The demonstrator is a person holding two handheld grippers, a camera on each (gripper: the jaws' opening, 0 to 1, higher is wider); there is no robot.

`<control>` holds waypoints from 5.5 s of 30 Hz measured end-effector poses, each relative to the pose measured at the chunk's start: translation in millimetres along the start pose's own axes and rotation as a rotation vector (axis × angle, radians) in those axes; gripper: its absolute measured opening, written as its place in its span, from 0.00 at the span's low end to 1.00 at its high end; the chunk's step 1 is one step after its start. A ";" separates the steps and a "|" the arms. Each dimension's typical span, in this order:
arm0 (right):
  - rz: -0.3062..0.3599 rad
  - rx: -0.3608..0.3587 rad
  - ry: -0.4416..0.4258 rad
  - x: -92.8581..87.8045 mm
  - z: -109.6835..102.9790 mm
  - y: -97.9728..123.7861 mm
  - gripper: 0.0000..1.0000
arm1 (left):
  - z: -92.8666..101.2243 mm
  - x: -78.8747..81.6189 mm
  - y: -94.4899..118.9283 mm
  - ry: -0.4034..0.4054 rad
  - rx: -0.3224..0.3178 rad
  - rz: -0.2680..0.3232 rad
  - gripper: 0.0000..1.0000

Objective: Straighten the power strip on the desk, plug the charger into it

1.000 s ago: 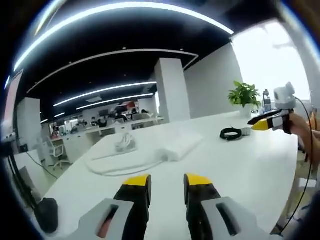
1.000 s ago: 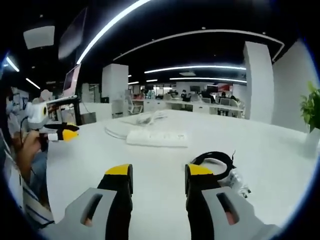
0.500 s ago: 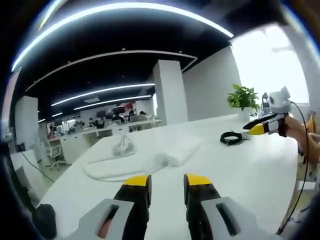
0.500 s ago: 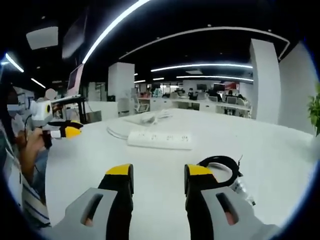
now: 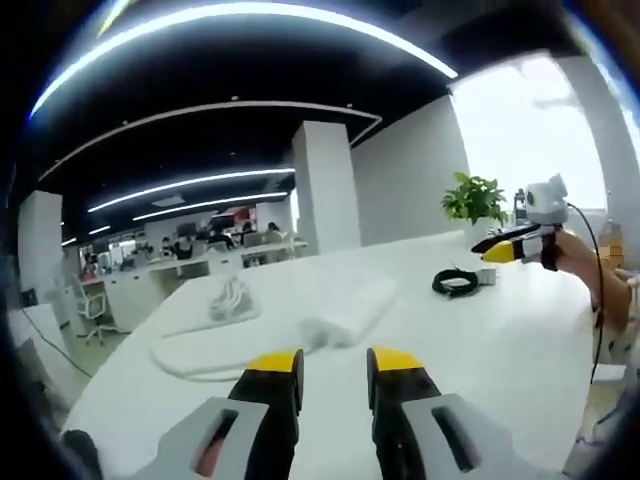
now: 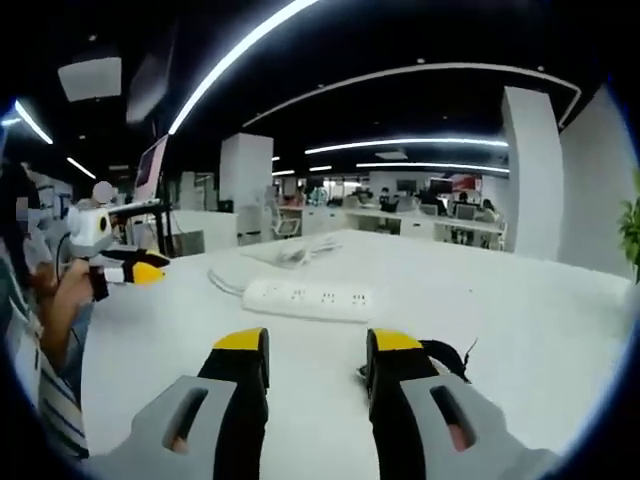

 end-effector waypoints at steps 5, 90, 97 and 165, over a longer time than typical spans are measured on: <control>-0.015 0.023 0.007 2.2 7.3 -8.0 0.39 | -1.7 1.3 -4.9 -0.011 -0.019 -0.011 0.25; -0.299 0.244 0.025 -21.5 99.4 -127.0 0.36 | 27.3 4.2 -123.0 -0.115 -0.251 -0.227 0.23; -0.308 0.257 0.007 -25.4 104.2 -131.5 0.36 | 25.1 -1.6 -127.4 -0.126 -0.240 -0.257 0.23; -0.277 0.250 0.013 -32.5 109.1 -149.2 0.29 | 21.6 -18.1 -141.7 0.017 -0.212 -0.200 0.26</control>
Point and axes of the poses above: the point that each gripper's makers call its tool centre point, and the gripper's own axes: y roughly backward along the fingers, z roughly to its right, x roughly out of its top, the point moved 8 cm from there along y, roughly backward along the fingers, and after that the axes turned 15 degrees about x, right-handed, at the moved point
